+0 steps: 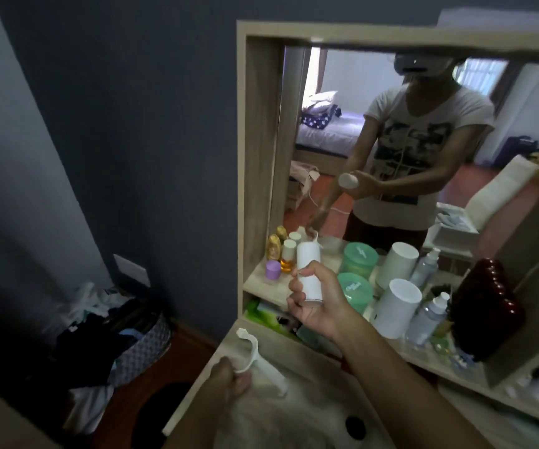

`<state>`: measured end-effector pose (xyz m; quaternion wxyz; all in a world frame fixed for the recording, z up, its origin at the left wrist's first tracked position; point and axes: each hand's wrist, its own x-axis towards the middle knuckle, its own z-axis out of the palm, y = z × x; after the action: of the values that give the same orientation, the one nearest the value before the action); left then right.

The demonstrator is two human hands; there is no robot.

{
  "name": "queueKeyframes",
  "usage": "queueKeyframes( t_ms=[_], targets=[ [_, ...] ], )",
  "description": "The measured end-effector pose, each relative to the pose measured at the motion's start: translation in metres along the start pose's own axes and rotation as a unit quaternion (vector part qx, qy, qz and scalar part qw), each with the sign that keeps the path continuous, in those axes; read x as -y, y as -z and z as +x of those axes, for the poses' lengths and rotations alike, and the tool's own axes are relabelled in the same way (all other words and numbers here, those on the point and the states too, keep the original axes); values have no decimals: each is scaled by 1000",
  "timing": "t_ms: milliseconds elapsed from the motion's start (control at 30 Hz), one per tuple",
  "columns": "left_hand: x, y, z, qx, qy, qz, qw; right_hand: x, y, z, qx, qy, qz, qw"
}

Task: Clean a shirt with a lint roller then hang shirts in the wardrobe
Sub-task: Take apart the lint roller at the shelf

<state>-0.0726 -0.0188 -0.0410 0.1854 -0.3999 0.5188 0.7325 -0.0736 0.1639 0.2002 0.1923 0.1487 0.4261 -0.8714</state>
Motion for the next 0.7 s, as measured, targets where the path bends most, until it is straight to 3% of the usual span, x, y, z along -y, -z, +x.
queueKeyframes(
  t_ms=[167, 267, 333, 400, 467, 567, 700],
  targets=[
    [-6, -12, -32, -13, -21, 96, 995, -8, 11, 7, -1, -17, 8, 1000],
    [-6, -12, -37, -19, -25, 239, 971, -8, 11, 11, 8, -20, 7, 1000],
    [-5, -8, -37, -15, -69, 431, 900, -8, 10, 13, 11, -19, 2, 1000],
    [-4, -11, -34, -6, -109, 535, 838, -9, 6, 17, 10, -18, 8, 1000],
    [-20, -22, -59, -28, -176, 437, 882, -11, 1, 22, 8, -15, 28, 999],
    [-54, -48, -85, -20, -316, 305, 898, -16, -11, 30, -5, 8, 46, 999],
    [-103, -82, -146, 100, -258, 55, 959, -24, -39, 44, -49, 99, 20, 994]
  ],
)
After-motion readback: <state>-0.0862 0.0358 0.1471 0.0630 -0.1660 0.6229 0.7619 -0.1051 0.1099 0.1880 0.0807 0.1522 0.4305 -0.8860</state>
